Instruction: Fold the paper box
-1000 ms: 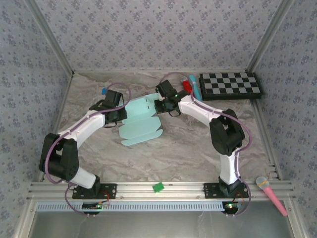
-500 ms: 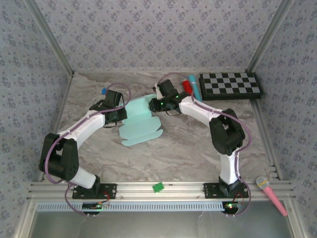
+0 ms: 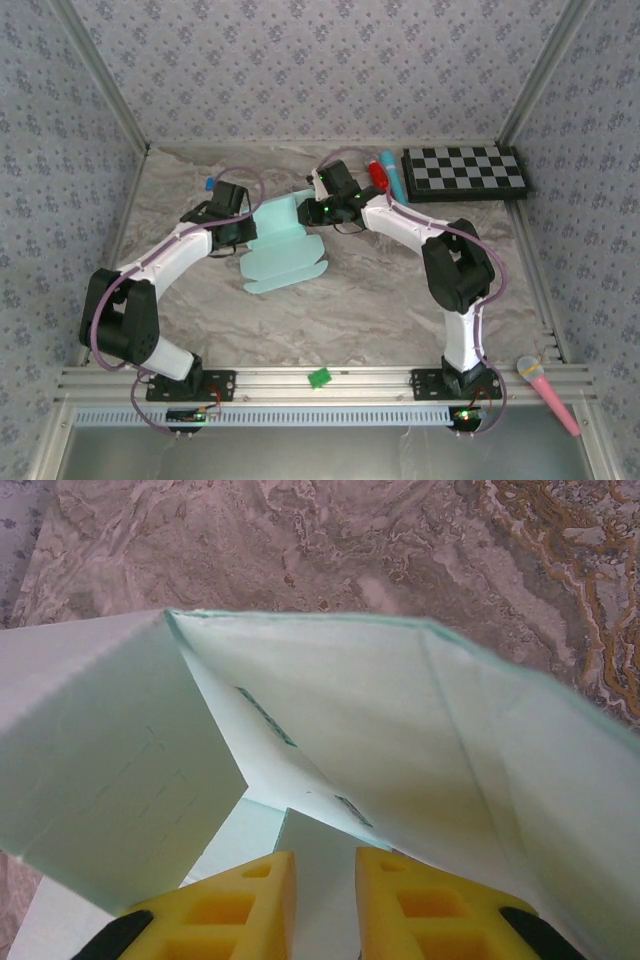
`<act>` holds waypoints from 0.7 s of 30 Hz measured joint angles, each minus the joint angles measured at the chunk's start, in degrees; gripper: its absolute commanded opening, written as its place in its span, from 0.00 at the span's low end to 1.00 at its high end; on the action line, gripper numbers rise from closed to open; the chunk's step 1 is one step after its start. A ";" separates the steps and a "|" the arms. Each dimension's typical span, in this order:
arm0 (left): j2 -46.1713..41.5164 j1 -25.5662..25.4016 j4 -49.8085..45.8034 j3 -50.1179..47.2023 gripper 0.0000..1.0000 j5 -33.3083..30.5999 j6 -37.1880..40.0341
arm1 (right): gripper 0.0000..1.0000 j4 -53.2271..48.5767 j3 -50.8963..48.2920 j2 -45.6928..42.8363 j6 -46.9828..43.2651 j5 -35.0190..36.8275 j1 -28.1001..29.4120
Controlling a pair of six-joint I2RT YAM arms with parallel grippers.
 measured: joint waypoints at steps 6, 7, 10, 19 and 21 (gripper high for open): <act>0.00 0.00 0.02 0.00 0.00 0.00 0.00 | 0.25 -0.09 0.00 -0.02 -0.61 0.57 0.00; 0.00 0.00 0.02 0.00 0.00 0.00 0.02 | 0.26 -0.13 -0.02 -0.09 -0.98 1.03 0.00; 0.00 0.00 0.07 0.00 0.00 0.02 0.02 | 0.28 -1.11 -0.48 -1.18 -2.38 2.62 0.00; 0.00 0.00 0.87 0.00 0.00 0.02 0.09 | 0.31 -5.77 -0.87 -9.75 -7.54 6.40 -0.17; 0.00 0.00 0.87 0.00 0.00 0.04 0.46 | 0.32 -6.08 -1.31 -11.69 -8.15 6.78 -0.59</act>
